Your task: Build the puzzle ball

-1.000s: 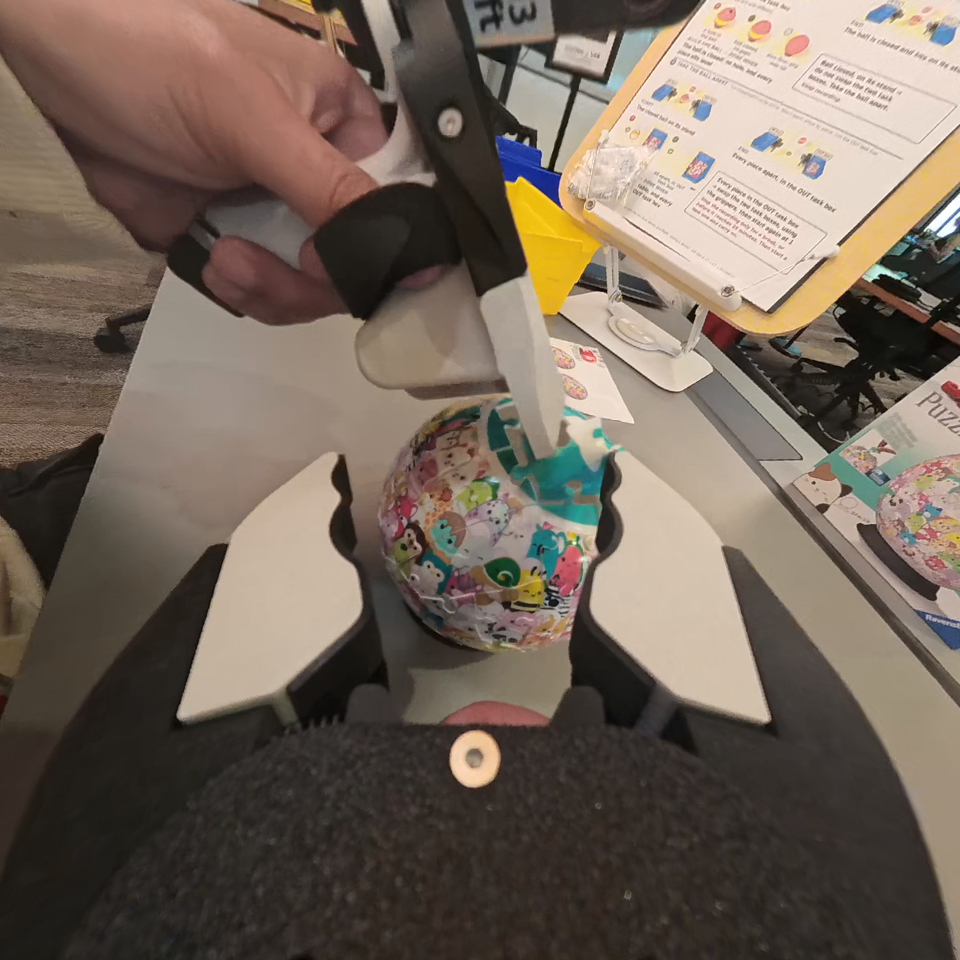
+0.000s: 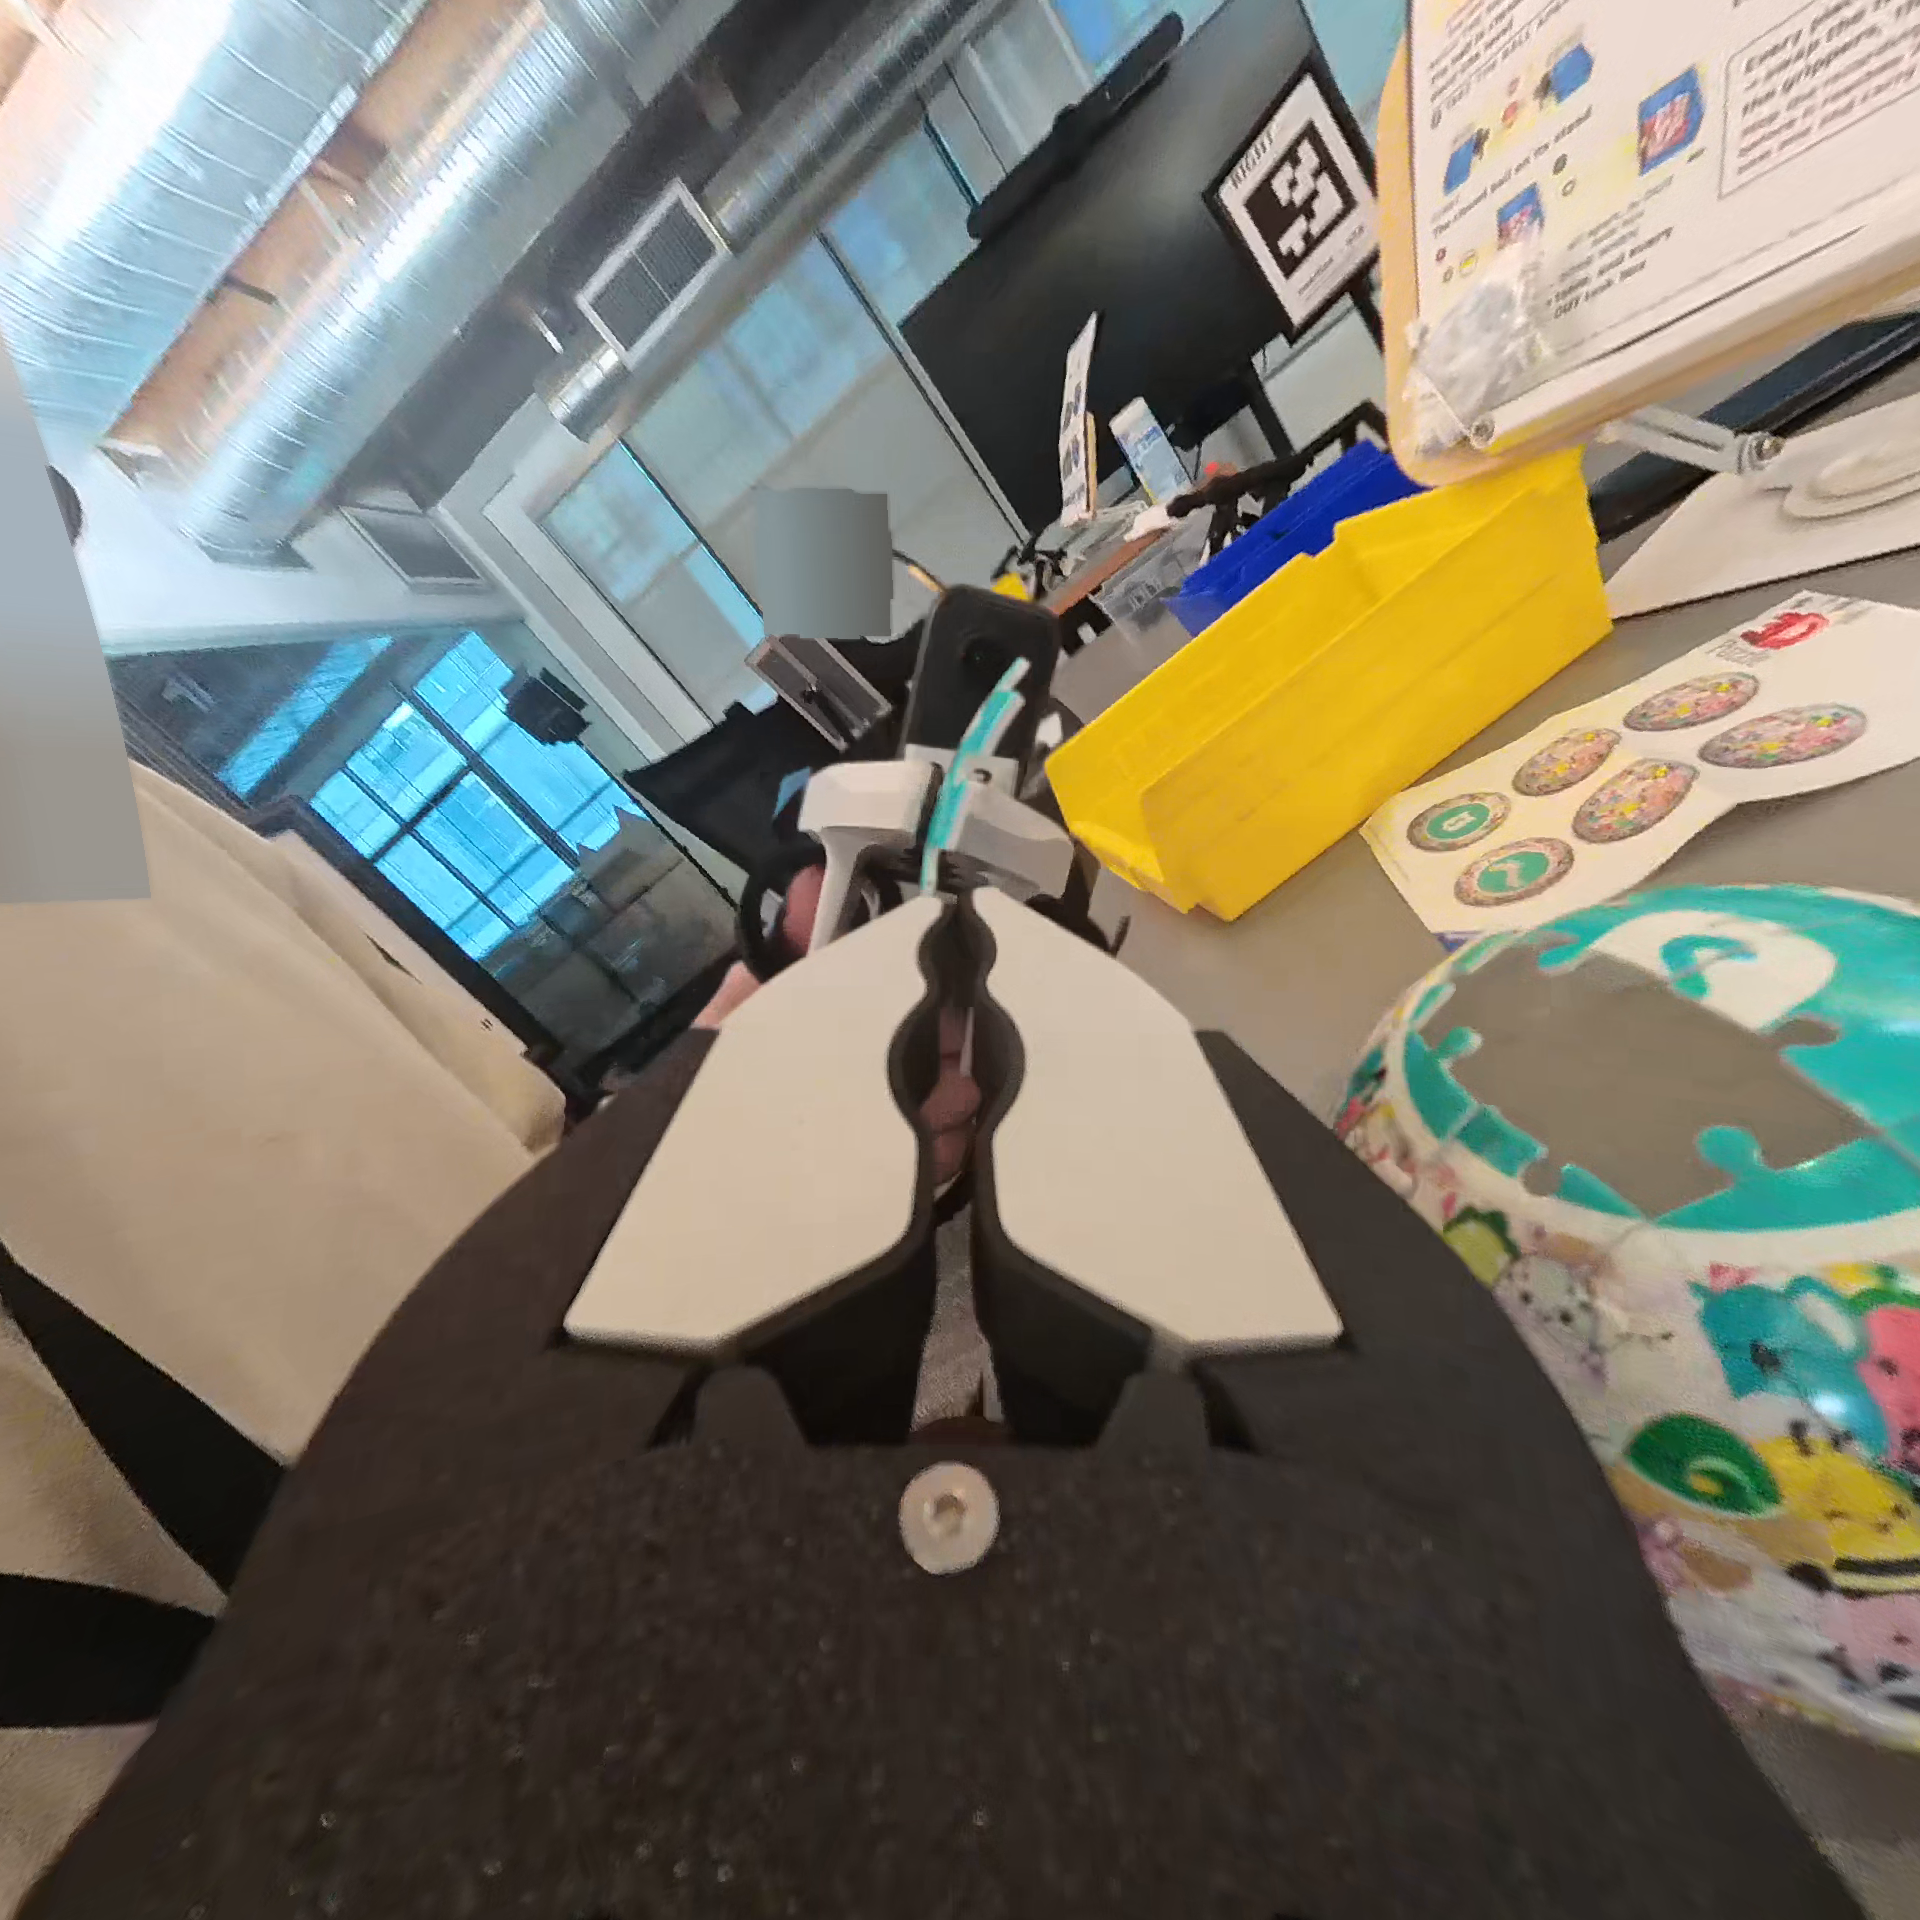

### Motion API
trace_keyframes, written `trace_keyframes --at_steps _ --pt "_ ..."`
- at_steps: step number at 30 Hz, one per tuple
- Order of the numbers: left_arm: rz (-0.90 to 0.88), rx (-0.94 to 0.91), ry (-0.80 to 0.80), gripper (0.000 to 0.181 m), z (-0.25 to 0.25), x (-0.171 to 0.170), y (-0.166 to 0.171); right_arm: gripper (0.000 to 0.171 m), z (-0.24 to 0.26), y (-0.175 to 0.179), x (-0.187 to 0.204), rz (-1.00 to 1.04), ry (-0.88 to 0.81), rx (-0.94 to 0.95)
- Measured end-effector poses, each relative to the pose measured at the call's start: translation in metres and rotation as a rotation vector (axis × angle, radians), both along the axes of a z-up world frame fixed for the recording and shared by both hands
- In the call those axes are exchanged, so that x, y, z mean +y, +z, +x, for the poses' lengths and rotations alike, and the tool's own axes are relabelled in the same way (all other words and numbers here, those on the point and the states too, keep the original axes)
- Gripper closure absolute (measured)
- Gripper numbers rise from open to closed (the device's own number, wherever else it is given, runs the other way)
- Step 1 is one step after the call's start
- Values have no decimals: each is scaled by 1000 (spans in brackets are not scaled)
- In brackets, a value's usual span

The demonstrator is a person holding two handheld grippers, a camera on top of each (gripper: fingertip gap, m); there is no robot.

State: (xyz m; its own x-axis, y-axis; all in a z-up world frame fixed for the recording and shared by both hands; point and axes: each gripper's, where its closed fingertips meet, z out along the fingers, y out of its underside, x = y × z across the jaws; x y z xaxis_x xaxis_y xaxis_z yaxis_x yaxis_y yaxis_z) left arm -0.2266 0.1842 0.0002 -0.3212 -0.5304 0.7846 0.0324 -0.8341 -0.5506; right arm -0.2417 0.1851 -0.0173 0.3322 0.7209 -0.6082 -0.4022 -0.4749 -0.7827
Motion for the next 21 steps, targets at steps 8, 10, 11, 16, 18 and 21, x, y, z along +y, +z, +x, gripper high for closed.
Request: trace_keyframes --at_steps 8,10,11,16,18,21 --pt "-25 -44 37 180 -18 0 -6 171 -6 0 -3 -40 -10 -1" --pt "-41 -69 55 181 -22 2 -4 150 -10 2 -1 -45 -34 3" --pt "-45 -79 54 180 -23 2 -4 146 -12 4 -1 -43 -38 16" --pt "-39 -92 61 181 -25 -3 -2 169 -21 5 -5 -47 -20 10" --pt "-35 -96 52 180 -25 -5 -2 169 -22 5 -7 -60 -5 15" --pt "-35 -72 0 179 -26 -10 -8 170 -22 0 -12 -88 51 -18"
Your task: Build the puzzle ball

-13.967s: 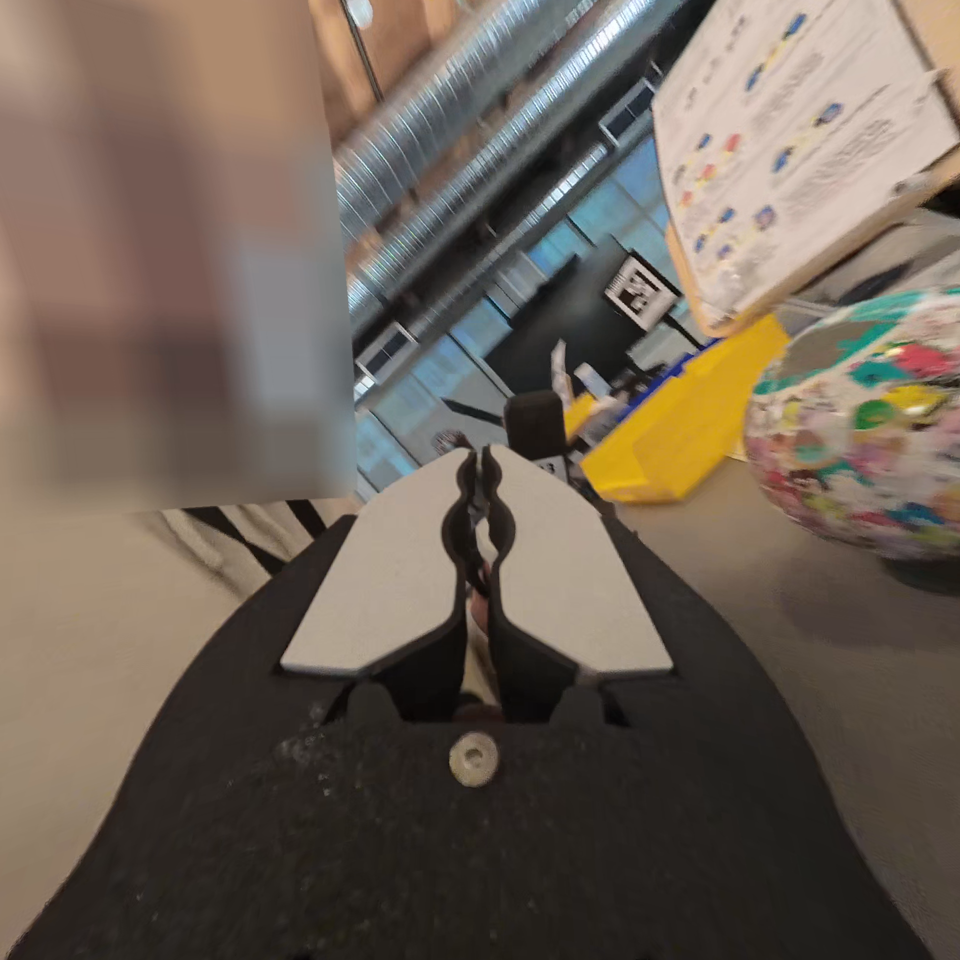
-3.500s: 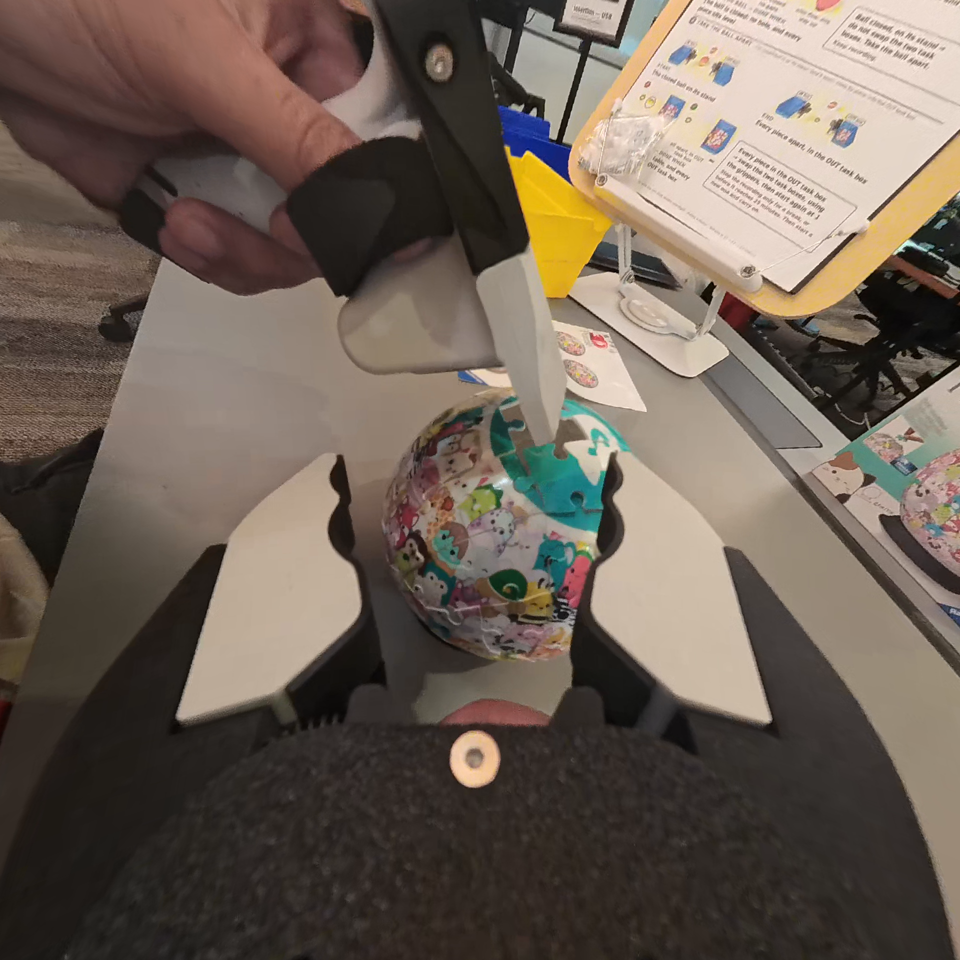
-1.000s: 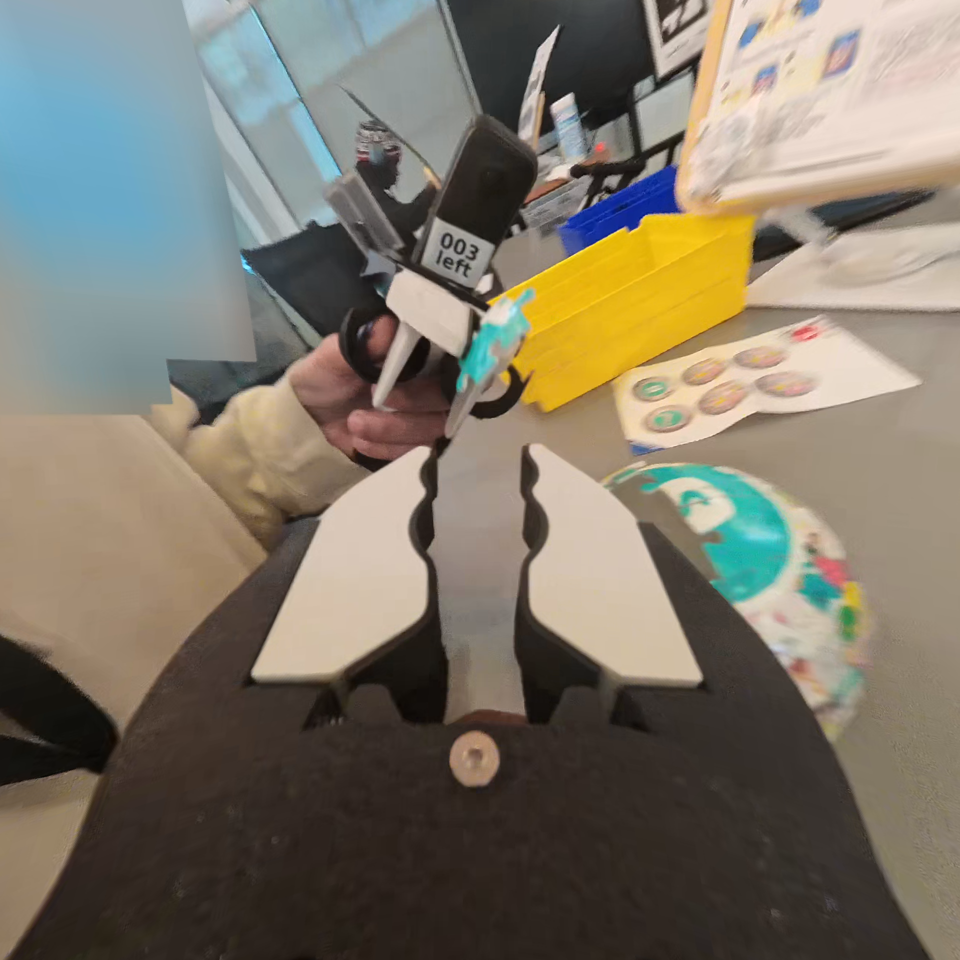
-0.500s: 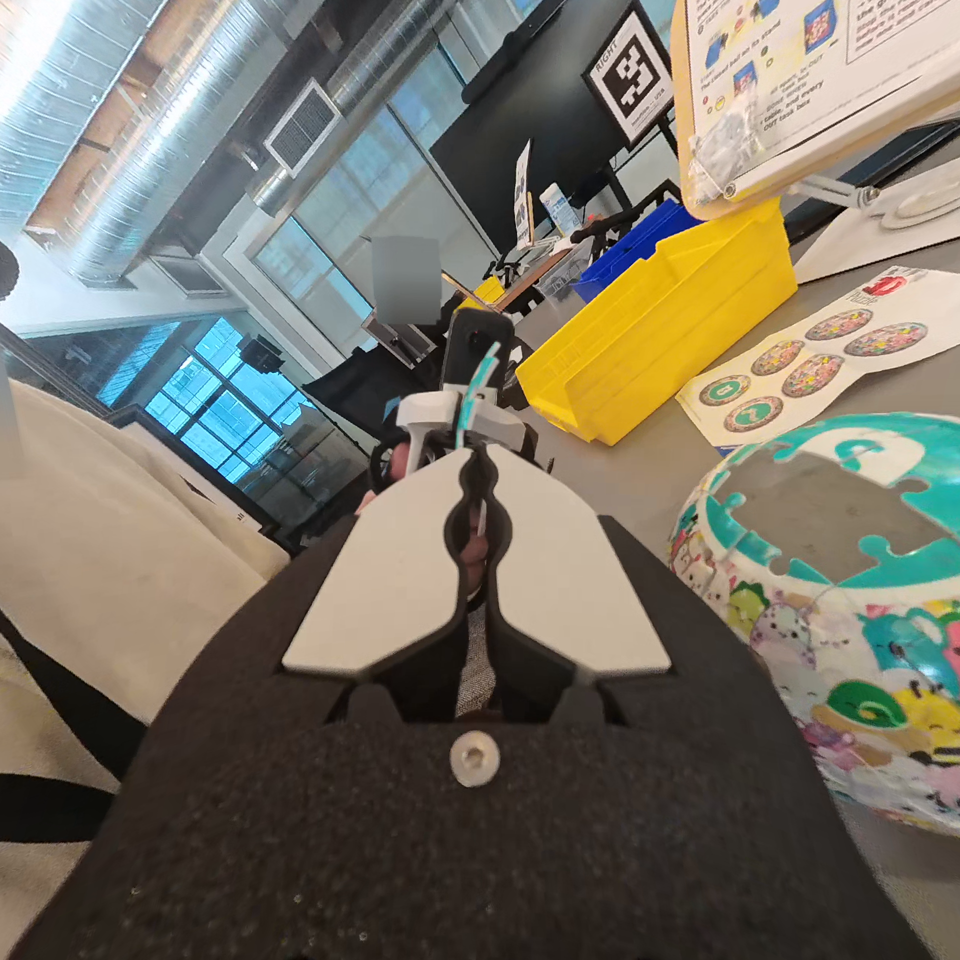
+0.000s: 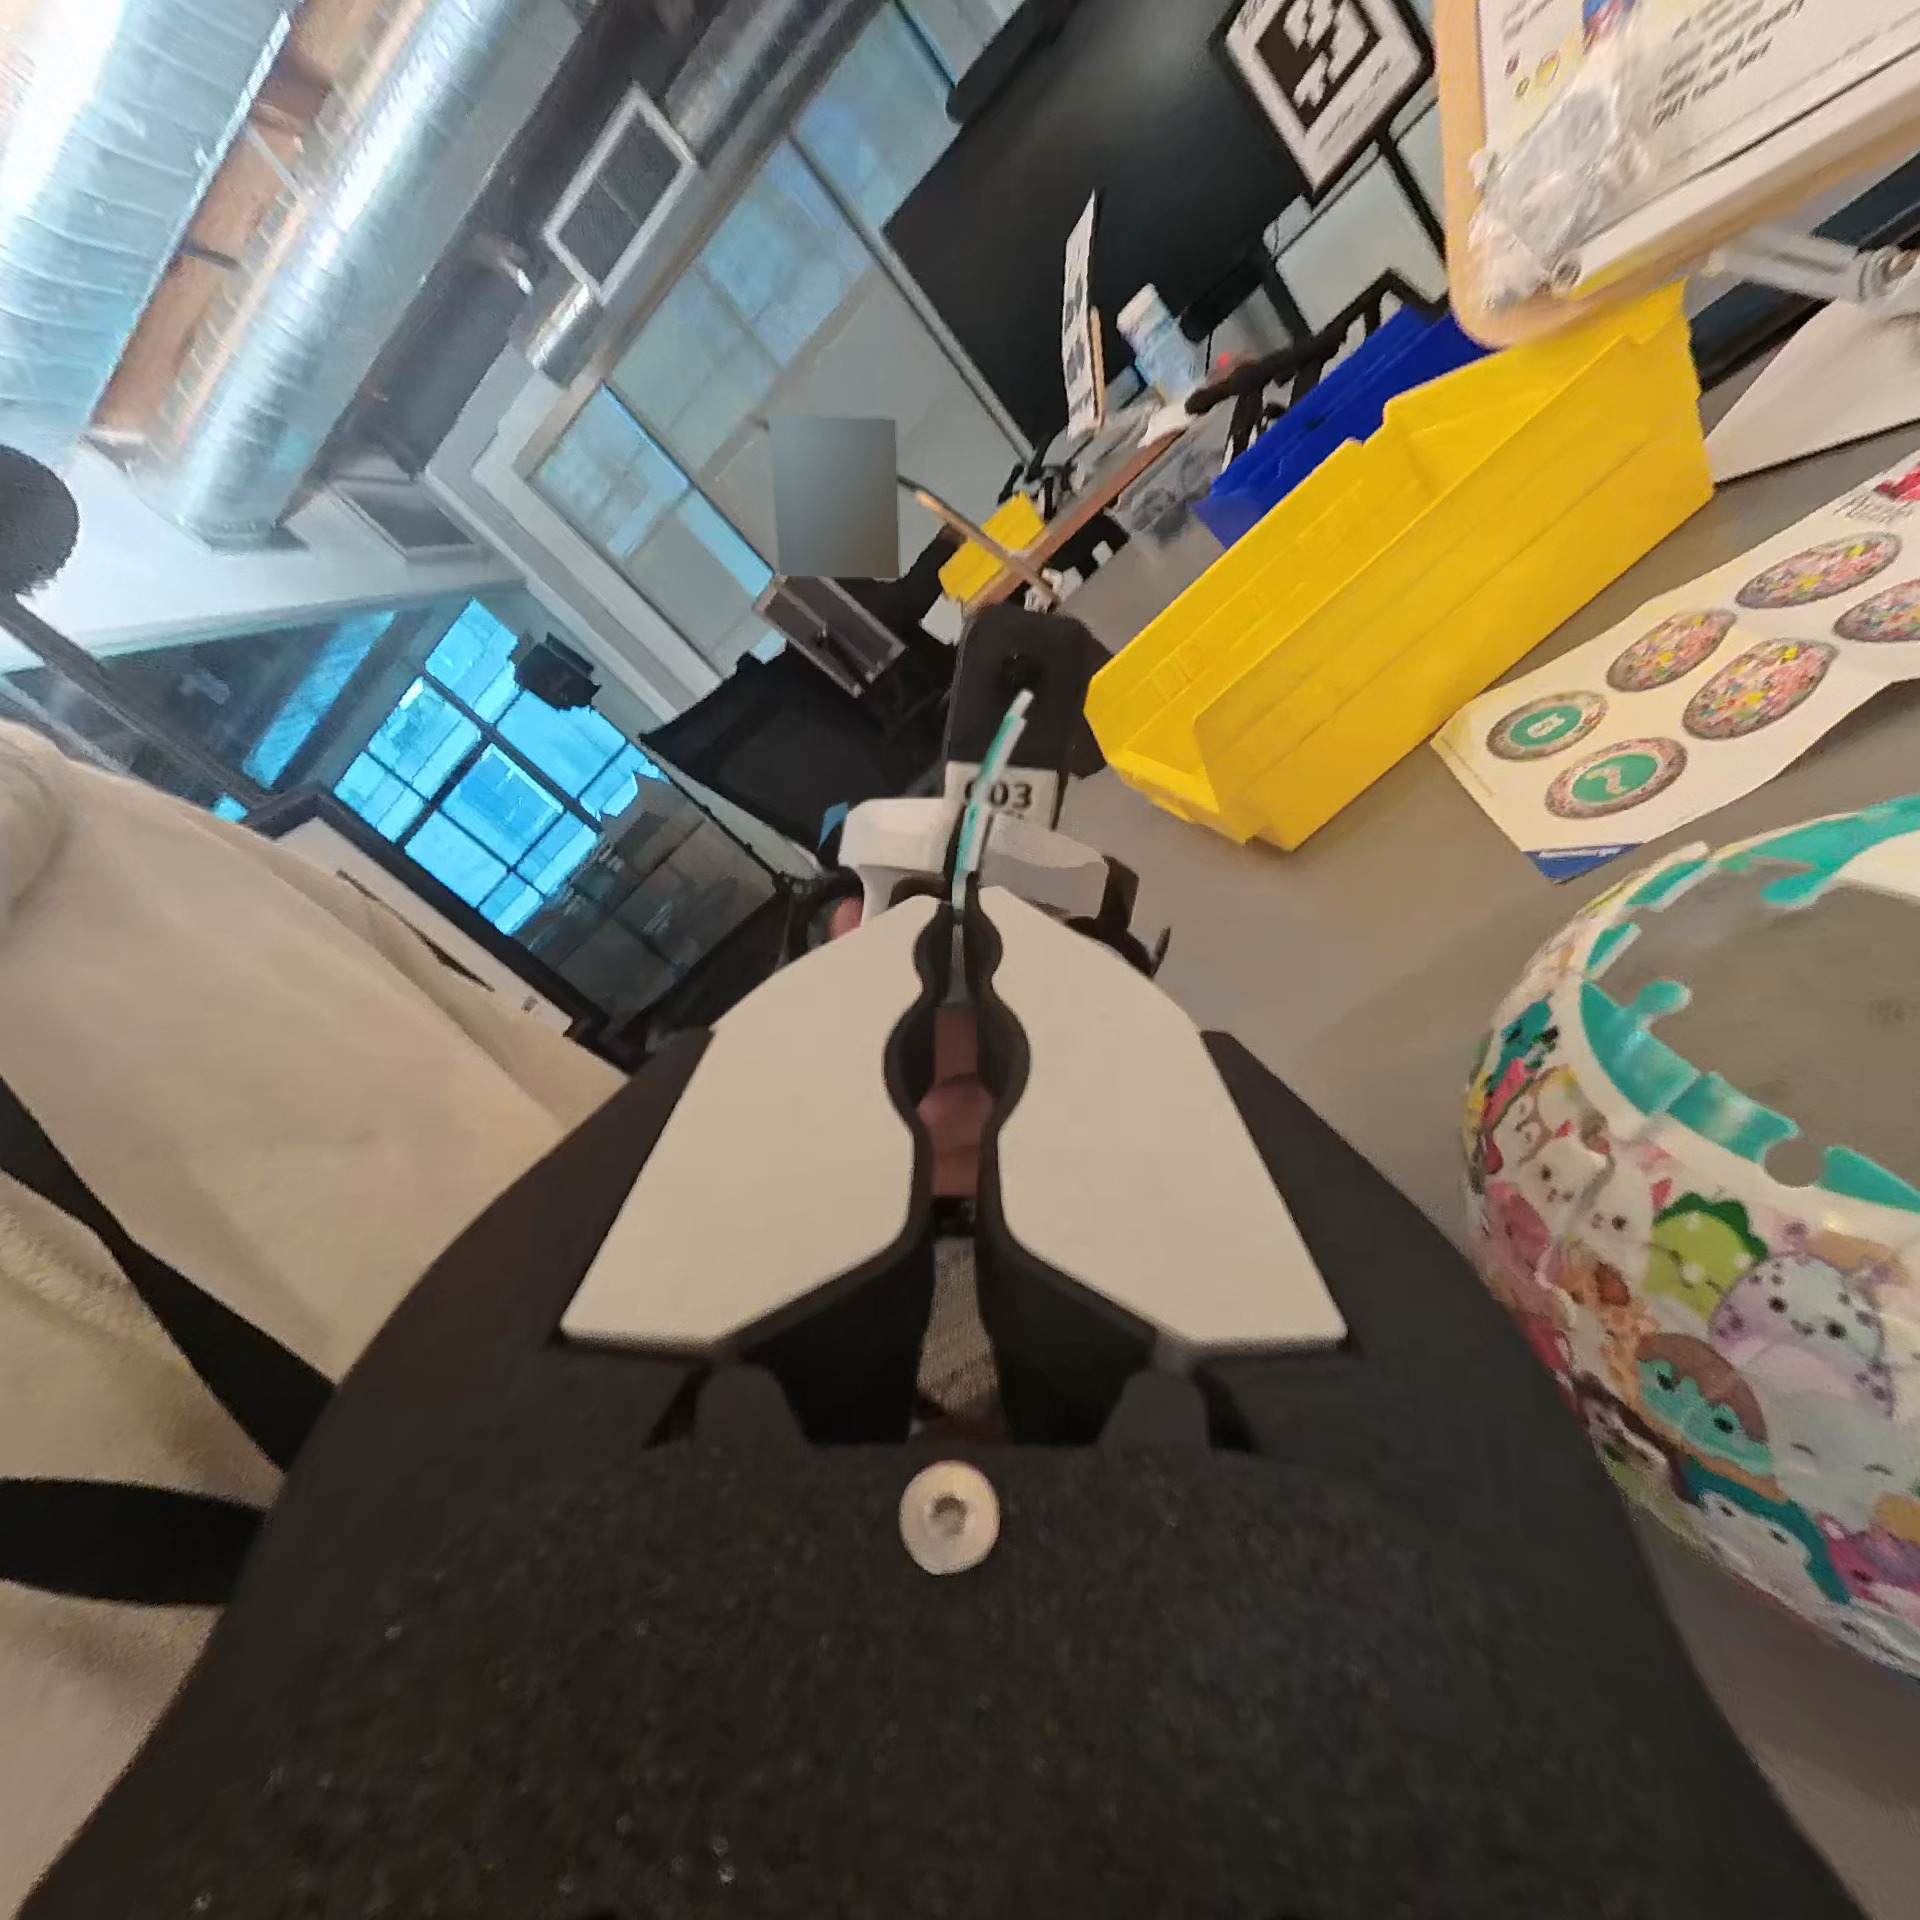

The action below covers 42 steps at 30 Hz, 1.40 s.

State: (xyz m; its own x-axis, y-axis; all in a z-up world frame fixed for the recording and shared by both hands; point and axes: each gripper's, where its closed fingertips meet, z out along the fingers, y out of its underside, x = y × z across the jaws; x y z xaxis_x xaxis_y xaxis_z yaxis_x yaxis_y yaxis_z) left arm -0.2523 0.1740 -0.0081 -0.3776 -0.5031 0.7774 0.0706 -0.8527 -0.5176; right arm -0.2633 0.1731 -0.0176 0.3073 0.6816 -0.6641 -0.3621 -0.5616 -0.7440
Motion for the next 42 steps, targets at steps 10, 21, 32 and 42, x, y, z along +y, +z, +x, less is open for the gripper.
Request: trace_keyframes --at_steps 10,21,32,42 --pt "92 120 -13 161 2 7 -12 170 17 -1 6 -2 -11 -51" --pt "72 126 -51 180 7 4 -15 170 4 -15 5 -56 -60 76" --pt "293 342 -263 180 -3 -6 -30 152 26 -16 3 50 36 -241" --pt "370 331 -368 180 0 -12 -21 166 18 -15 -7 5 129 -152"
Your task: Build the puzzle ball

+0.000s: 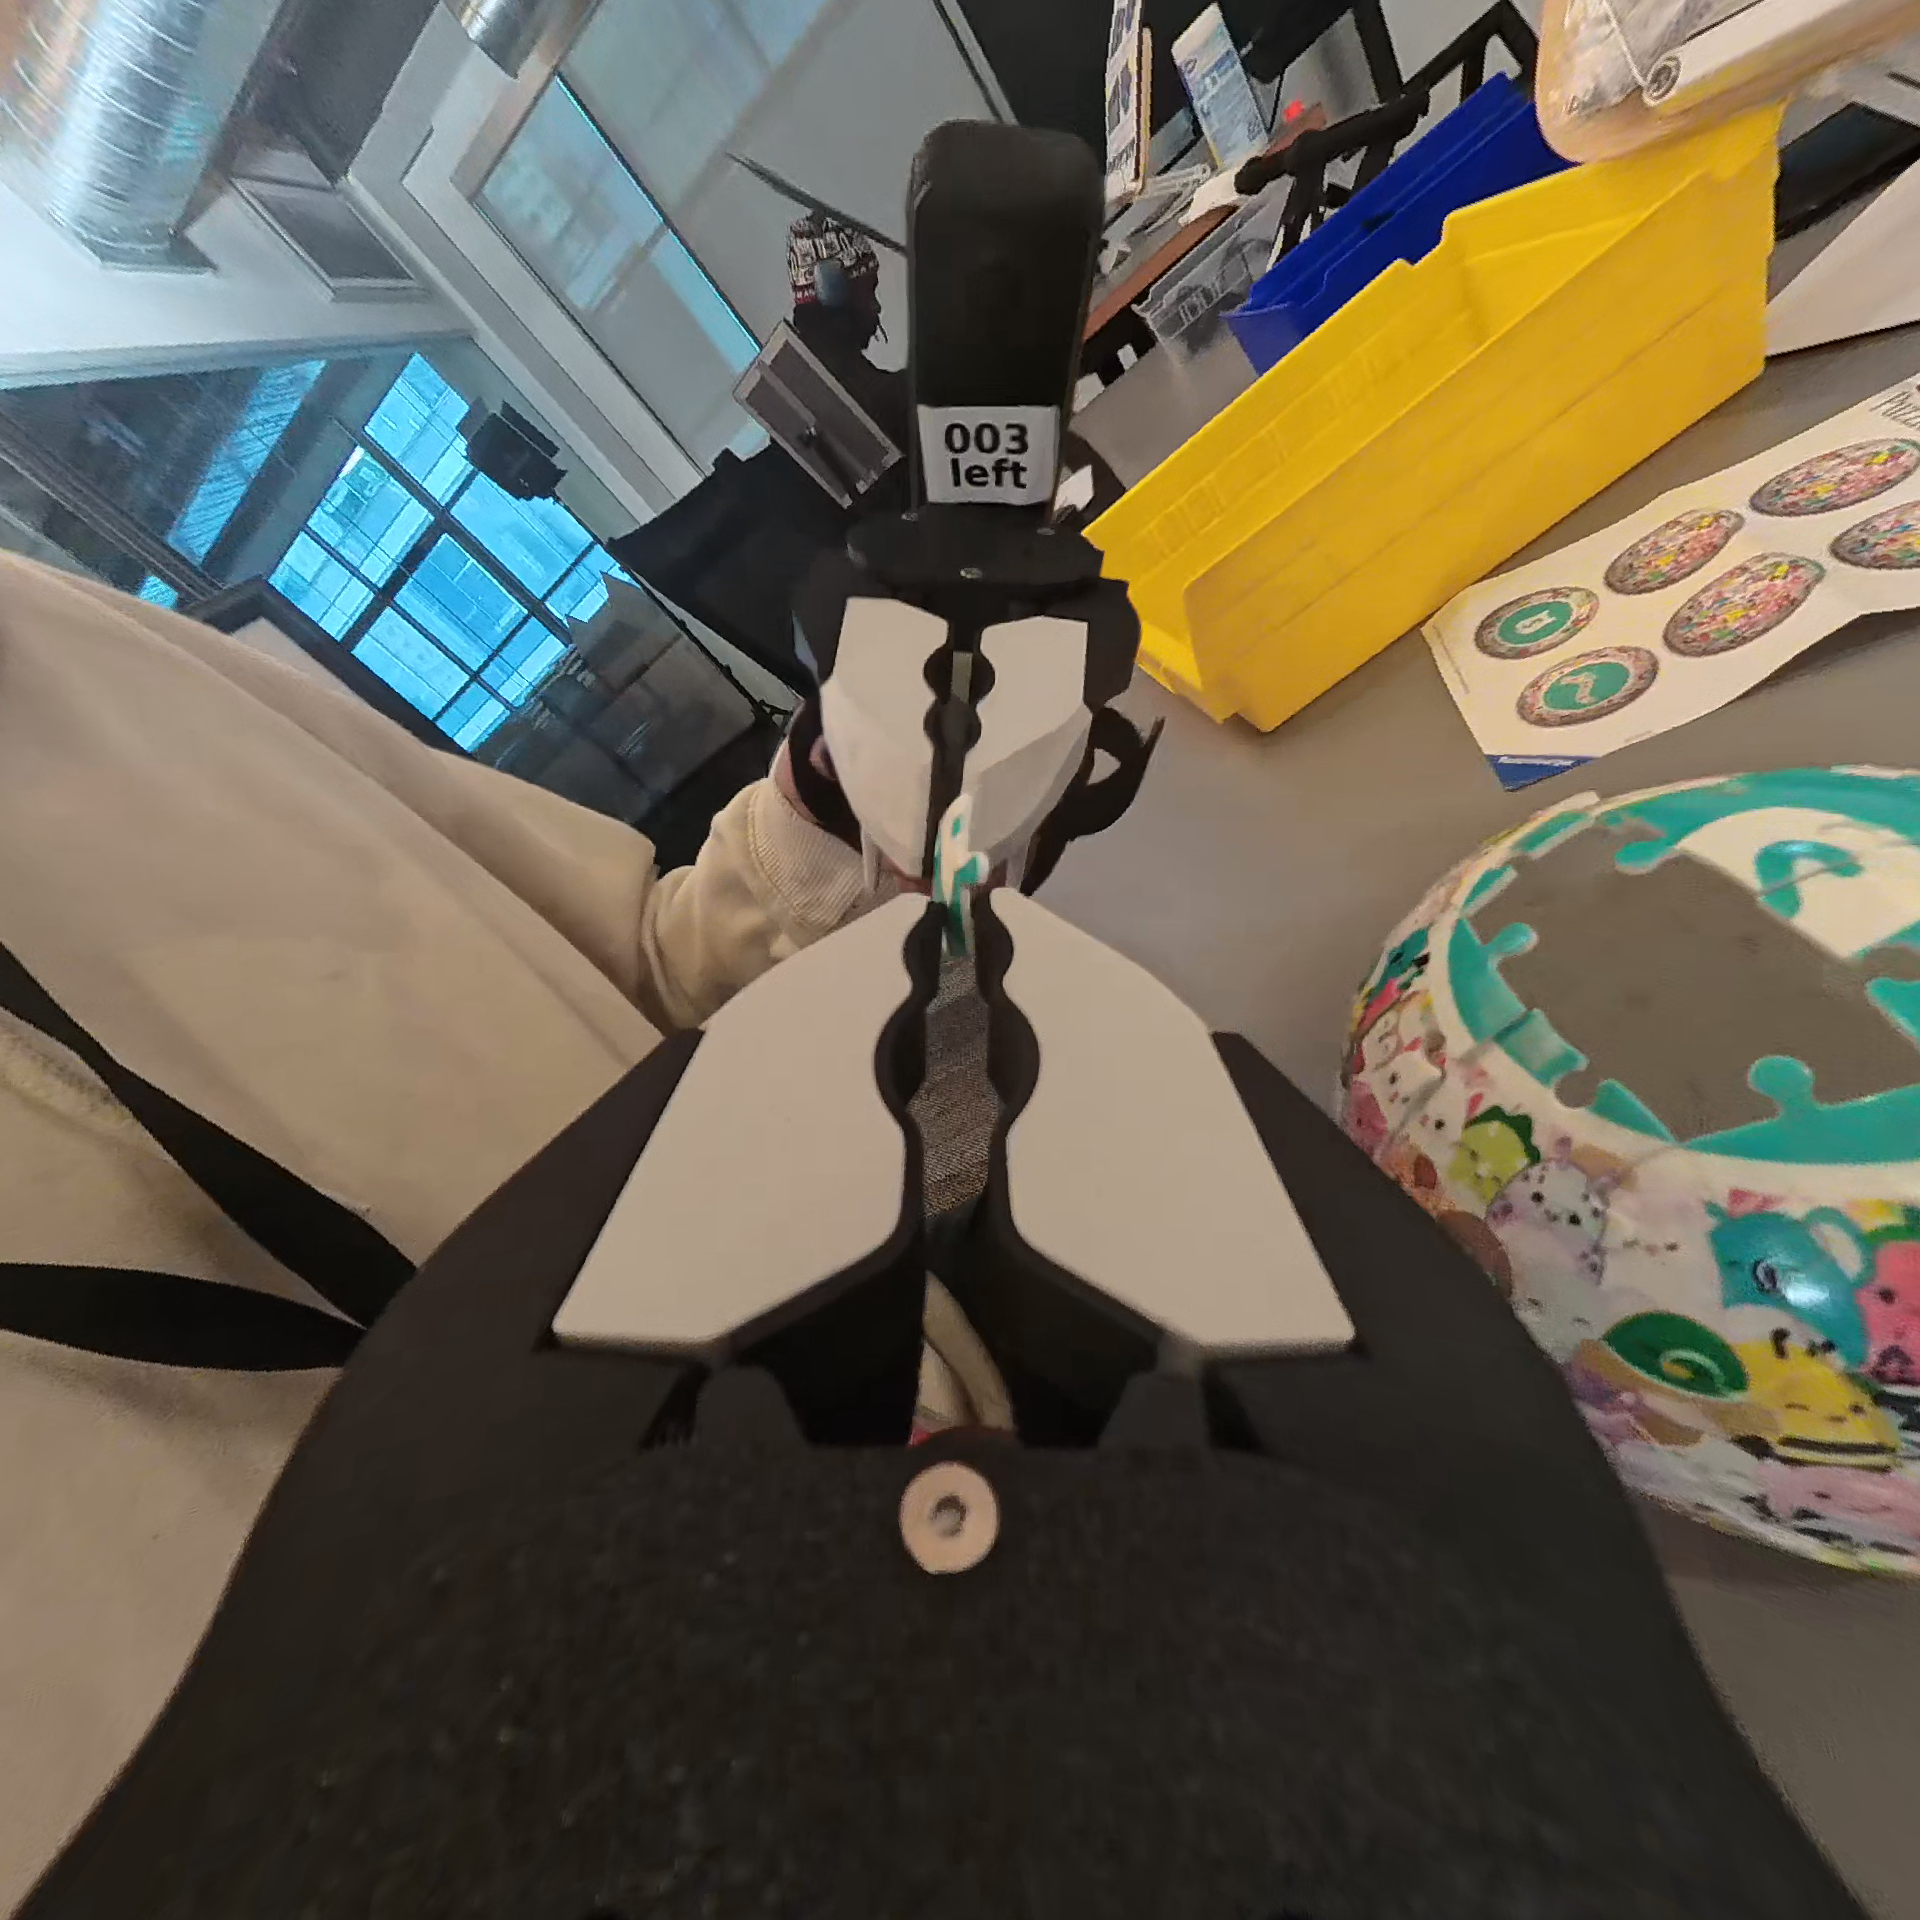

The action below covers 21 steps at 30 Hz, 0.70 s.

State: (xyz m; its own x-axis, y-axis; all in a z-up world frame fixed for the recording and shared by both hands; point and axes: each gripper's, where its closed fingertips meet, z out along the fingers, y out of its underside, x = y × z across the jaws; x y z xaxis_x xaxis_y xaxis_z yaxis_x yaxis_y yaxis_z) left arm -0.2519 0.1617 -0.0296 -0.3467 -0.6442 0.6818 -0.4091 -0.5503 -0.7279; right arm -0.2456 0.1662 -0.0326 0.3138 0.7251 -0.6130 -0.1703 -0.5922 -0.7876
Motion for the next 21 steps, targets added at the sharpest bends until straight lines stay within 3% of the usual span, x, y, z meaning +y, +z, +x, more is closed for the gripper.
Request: trace_keyframes --at_steps 5,10,16,21 --pt "-49 -31 6 180 7 7 1 167 2 -6 1 -42 -30 30" --pt "-29 -27 145 176 18 34 -8 170 20 -6 23 -131 -143 85" --pt "254 34 381 181 22 69 -28 169 49 -25 57 -314 -313 115" --pt "392 101 411 181 30 82 -40 169 49 -36 61 -366 -357 84"
